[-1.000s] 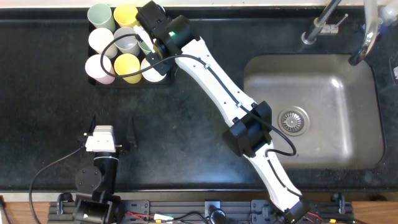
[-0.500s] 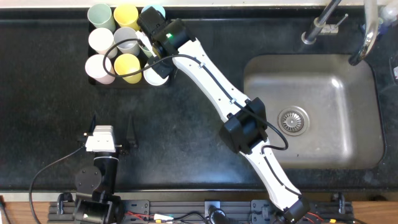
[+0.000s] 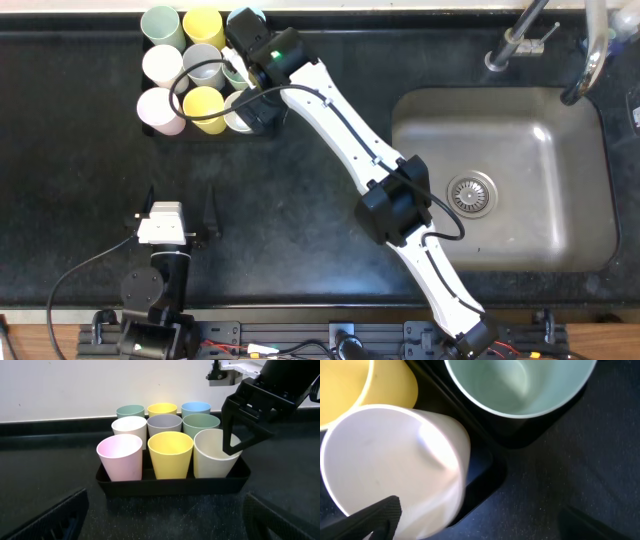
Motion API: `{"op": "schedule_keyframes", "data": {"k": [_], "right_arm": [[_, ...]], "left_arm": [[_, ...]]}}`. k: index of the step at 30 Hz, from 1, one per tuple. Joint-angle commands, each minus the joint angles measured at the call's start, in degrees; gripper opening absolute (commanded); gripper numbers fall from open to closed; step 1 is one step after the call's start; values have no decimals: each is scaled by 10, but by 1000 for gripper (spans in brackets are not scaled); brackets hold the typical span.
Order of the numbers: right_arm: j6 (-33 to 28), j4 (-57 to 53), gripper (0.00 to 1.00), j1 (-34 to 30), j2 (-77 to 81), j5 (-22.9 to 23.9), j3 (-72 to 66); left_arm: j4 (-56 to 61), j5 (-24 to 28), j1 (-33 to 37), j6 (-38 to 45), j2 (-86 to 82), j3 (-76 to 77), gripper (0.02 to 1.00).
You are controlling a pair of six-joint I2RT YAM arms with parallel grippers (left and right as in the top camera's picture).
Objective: Store Cups
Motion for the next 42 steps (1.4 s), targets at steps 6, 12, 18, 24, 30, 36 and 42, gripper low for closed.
{"op": "schedule_keyframes", "data": {"k": [6,12,18,24,30,36,42], "right_arm": [[3,3,998,-2,5,8,20],[33,1,998,-4,2,74,57],[33,-29,998,-19,-37,73,124],[33,-82,998,-59,-127,75,129],[40,-110,998,-104,-277,106,46],[44,-71,998,-137,-564,115,-291],[135,32,998,-263,-858,110,-651]], "left_arm": [[1,6,4,9,-5,-3,998],[1,6,4,9,-5,-3,998],[1,6,4,9,-5,-3,998],[1,6,4,9,-5,-3,998],[1,6,4,9,-5,-3,998],[1,6,4,9,-5,-3,998],[1,6,4,9,-5,-3,998]]}}
